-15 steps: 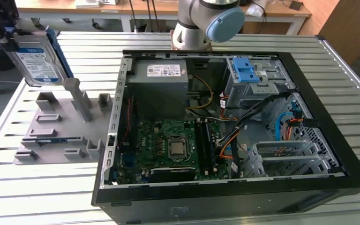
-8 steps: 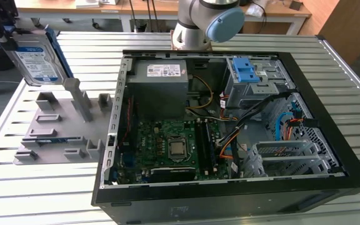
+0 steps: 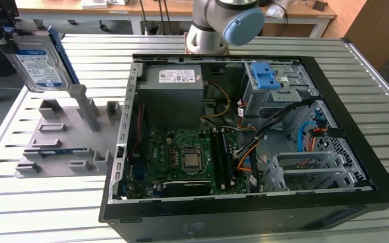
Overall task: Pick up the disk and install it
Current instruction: 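Pick up the disk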
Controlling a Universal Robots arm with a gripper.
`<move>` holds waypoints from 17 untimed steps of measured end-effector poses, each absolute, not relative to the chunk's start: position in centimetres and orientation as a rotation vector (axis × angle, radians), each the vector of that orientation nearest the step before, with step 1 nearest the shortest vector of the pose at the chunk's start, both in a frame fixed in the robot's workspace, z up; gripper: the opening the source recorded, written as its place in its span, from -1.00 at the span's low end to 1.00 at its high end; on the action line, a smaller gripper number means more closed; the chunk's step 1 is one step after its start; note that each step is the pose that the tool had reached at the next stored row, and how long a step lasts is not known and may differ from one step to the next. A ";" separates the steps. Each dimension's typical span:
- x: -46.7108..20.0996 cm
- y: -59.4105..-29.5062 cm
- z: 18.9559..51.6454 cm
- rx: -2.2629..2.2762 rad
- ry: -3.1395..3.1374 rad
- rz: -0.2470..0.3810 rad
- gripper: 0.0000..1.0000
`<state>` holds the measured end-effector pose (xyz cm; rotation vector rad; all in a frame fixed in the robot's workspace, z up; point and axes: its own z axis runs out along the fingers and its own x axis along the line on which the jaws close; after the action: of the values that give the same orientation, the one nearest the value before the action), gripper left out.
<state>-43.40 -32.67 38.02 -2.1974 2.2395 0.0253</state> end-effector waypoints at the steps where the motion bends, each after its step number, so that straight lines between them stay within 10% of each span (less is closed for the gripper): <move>1: -43.4 -32.7 38.1 -2.197 2.240 0.025 -0.27; 17: -43.4 -32.7 39.0 -2.197 2.239 0.025 -0.27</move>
<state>-43.41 -32.67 39.03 -2.1974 2.2395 0.0253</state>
